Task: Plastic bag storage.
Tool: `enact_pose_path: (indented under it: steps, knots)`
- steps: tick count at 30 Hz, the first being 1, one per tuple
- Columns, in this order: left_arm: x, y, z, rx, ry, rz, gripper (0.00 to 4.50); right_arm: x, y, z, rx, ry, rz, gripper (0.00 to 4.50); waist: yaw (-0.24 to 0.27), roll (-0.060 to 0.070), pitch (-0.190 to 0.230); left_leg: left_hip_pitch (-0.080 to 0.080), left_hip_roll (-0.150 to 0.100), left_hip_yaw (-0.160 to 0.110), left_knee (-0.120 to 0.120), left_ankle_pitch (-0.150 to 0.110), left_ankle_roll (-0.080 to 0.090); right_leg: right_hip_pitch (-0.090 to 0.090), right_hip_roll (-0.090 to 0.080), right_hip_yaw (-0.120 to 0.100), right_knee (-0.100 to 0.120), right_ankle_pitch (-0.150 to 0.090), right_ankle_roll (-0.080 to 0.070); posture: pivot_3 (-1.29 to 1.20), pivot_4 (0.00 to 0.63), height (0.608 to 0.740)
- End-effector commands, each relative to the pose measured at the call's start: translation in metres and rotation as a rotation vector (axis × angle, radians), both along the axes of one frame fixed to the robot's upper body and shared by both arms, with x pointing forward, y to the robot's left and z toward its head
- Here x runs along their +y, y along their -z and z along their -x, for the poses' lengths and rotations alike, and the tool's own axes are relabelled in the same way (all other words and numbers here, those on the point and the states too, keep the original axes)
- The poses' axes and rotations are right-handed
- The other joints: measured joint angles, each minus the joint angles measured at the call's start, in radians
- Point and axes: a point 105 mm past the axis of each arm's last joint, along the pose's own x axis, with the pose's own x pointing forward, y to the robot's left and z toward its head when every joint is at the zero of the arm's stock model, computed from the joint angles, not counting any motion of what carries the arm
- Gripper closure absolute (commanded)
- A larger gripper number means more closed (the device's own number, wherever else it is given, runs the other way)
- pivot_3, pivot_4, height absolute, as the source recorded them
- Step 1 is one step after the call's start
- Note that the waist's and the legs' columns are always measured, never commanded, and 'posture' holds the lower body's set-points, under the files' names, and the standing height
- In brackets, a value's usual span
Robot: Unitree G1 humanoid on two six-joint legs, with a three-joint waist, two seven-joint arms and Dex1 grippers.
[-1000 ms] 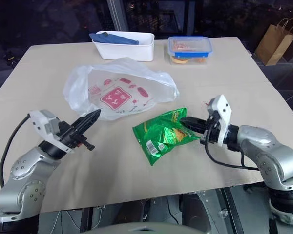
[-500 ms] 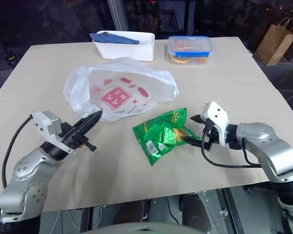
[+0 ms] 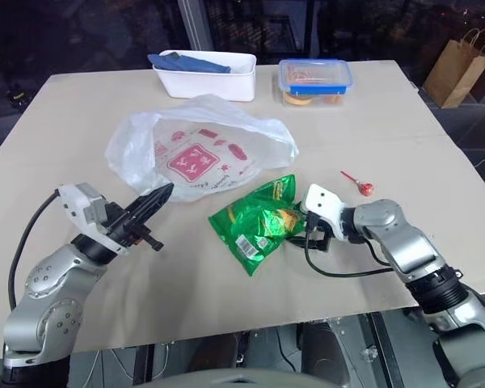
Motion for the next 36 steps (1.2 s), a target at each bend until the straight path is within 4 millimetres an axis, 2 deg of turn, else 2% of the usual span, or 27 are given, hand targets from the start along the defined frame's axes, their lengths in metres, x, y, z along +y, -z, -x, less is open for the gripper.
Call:
enact_pose_path:
  steps: [1, 6, 7, 13, 17, 20, 24, 27, 32, 36]
  knots:
    - [-0.002, -0.009, 0.003, -0.044, 0.009, -0.017, 4.50, 0.004, -0.009, -0.002, -0.036, -0.017, -0.026, 1.69, -0.001, 0.000, 0.000, 0.000, 0.000, 0.000, 0.000, 0.000, 0.000, 0.000, 0.000, 0.000, 0.000, 0.000, 0.000, 0.00, 0.150, 0.740]
    - [-0.004, -0.008, 0.002, -0.042, 0.014, -0.017, 4.50, 0.005, -0.014, 0.001, -0.037, -0.016, -0.066, 4.16, -0.001, 0.000, 0.000, 0.000, 0.001, -0.001, 0.000, 0.000, 0.000, 0.000, 0.001, -0.001, 0.000, 0.000, 0.000, 0.00, 0.150, 0.740]
    - [-0.005, -0.007, 0.001, -0.042, 0.015, -0.017, 4.50, 0.006, -0.017, 0.002, -0.038, -0.016, -0.079, 4.35, -0.001, 0.000, 0.000, 0.000, 0.001, -0.001, 0.000, 0.000, 0.000, 0.000, 0.001, -0.001, 0.000, 0.000, 0.000, 0.00, 0.150, 0.740]
    - [-0.004, -0.006, 0.001, -0.039, 0.018, -0.019, 4.50, 0.013, -0.061, 0.007, 0.012, 0.020, -0.305, 4.35, -0.001, 0.000, 0.000, 0.000, 0.001, -0.001, 0.000, 0.000, 0.000, 0.000, 0.000, -0.001, 0.000, 0.000, 0.000, 0.00, 0.150, 0.740]
    - [-0.005, -0.005, 0.003, -0.035, 0.028, -0.017, 4.50, 0.023, -0.085, -0.007, 0.040, 0.114, -0.436, 4.35, -0.005, 0.000, 0.000, 0.001, 0.001, -0.001, 0.000, 0.000, 0.000, 0.000, 0.001, -0.001, 0.000, 0.000, 0.000, 0.00, 0.150, 0.740]
    - [-0.007, -0.004, 0.004, -0.034, 0.036, -0.016, 4.50, 0.025, -0.086, -0.020, 0.070, 0.200, -0.452, 4.35, -0.003, 0.001, 0.000, 0.001, 0.001, -0.001, -0.001, 0.000, 0.000, 0.000, 0.001, -0.001, 0.001, 0.000, 0.000, 0.00, 0.150, 0.740]
    - [-0.011, -0.005, 0.007, -0.042, 0.045, -0.012, 4.50, 0.032, -0.072, -0.048, 0.174, 0.372, -0.472, 4.35, -0.003, 0.001, 0.000, 0.000, 0.000, 0.000, -0.001, 0.000, 0.000, -0.001, 0.001, -0.001, 0.000, 0.000, 0.000, 0.00, 0.150, 0.740]
    - [-0.014, -0.006, 0.007, -0.050, 0.051, -0.007, 4.50, 0.040, -0.067, -0.059, 0.235, 0.419, -0.482, 4.35, -0.005, 0.001, 0.001, 0.000, 0.000, 0.000, -0.001, 0.000, 0.000, -0.002, 0.001, 0.000, 0.001, 0.000, 0.000, 0.00, 0.150, 0.740]
    - [-0.017, -0.004, 0.010, -0.050, 0.065, -0.003, 4.50, 0.052, -0.075, -0.076, 0.320, 0.452, -0.569, 4.35, -0.006, 0.002, 0.001, -0.002, 0.000, -0.001, -0.002, 0.000, 0.000, -0.004, 0.001, -0.001, 0.001, 0.000, -0.001, 0.00, 0.150, 0.740]
    - [-0.015, -0.002, 0.011, -0.047, 0.059, -0.014, 4.50, 0.050, -0.087, -0.089, 0.351, 0.461, -0.617, 4.35, -0.007, 0.002, 0.001, -0.002, 0.000, 0.000, -0.003, 0.000, 0.000, -0.004, 0.001, 0.000, 0.001, 0.000, -0.001, 0.00, 0.150, 0.740]
